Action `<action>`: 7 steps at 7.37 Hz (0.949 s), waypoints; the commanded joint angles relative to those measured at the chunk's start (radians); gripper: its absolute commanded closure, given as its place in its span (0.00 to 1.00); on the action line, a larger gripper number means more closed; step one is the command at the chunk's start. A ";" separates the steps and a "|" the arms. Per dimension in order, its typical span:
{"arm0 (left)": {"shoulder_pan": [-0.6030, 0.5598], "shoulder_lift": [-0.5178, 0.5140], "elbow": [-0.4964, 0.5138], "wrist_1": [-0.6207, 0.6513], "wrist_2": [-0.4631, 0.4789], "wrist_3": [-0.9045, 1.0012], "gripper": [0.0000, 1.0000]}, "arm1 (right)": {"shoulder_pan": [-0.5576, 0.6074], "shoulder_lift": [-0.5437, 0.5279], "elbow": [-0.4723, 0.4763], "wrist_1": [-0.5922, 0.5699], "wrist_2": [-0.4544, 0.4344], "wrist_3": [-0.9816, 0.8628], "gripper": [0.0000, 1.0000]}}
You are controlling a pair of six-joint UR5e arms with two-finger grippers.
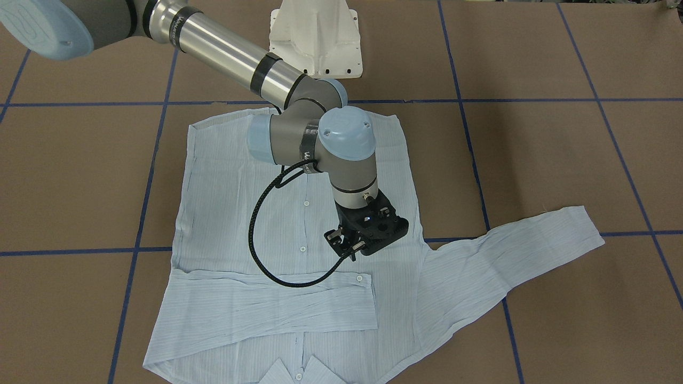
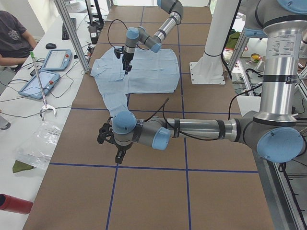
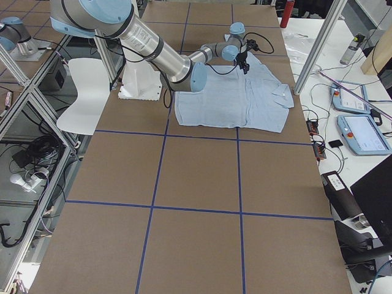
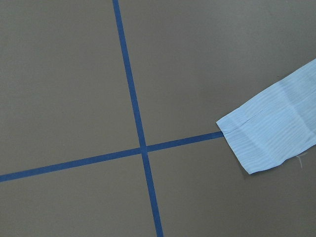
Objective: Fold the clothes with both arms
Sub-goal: 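Lay the held sleeve across the upper chest with the right gripper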
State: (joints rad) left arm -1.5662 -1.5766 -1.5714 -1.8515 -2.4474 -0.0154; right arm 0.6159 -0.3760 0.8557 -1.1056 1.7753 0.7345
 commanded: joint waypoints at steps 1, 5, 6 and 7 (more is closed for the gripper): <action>0.000 -0.003 -0.001 0.002 0.001 -0.017 0.00 | -0.004 -0.001 0.008 -0.002 -0.004 0.108 0.00; 0.107 0.036 -0.007 -0.342 0.102 -0.554 0.00 | 0.077 -0.176 0.381 -0.380 0.129 0.167 0.00; 0.167 0.058 -0.009 -0.450 0.144 -0.709 0.00 | 0.118 -0.246 0.472 -0.431 0.185 0.164 0.00; 0.251 0.081 -0.012 -0.542 0.215 -0.851 0.00 | 0.148 -0.323 0.567 -0.476 0.219 0.136 0.00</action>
State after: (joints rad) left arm -1.4063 -1.5245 -1.5805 -2.2687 -2.3050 -0.6825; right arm 0.7210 -0.6066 1.3030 -1.5149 1.9372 0.8932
